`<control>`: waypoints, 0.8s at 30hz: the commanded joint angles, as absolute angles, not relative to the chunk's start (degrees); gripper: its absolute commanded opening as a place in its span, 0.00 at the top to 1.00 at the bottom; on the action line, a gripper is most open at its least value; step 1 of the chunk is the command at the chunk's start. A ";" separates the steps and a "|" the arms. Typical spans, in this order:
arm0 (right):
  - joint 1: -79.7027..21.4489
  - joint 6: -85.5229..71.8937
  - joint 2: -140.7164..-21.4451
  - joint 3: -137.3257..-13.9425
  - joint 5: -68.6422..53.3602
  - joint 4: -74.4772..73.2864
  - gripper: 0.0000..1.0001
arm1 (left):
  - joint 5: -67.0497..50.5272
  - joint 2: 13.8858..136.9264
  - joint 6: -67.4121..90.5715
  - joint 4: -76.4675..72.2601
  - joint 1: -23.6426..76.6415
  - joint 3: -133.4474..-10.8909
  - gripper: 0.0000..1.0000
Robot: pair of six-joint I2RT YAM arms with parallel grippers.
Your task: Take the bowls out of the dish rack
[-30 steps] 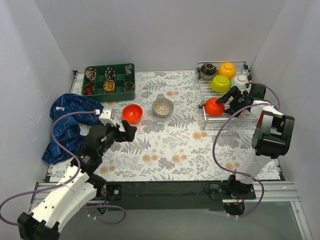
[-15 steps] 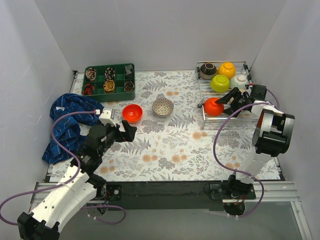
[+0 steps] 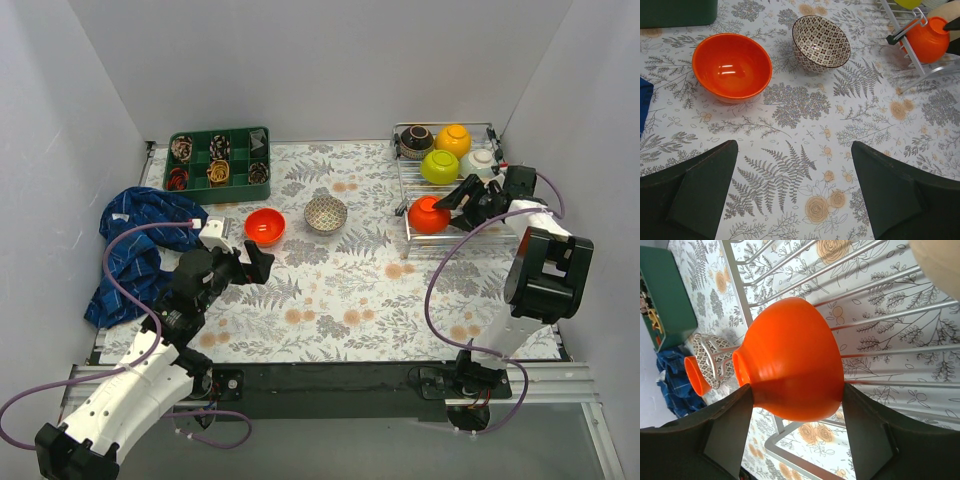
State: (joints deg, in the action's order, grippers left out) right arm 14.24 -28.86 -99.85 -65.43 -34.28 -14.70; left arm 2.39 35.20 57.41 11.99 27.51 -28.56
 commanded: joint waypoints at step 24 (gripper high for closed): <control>2.83 -3.18 -76.56 -73.65 -9.51 -22.23 0.99 | 0.79 36.73 59.15 12.56 27.51 -29.09 0.02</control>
State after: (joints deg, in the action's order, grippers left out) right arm 9.61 -10.74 -81.43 -69.43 -17.43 -23.16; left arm 2.11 35.46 58.00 11.99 27.51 -28.56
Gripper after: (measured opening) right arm 0.743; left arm 0.982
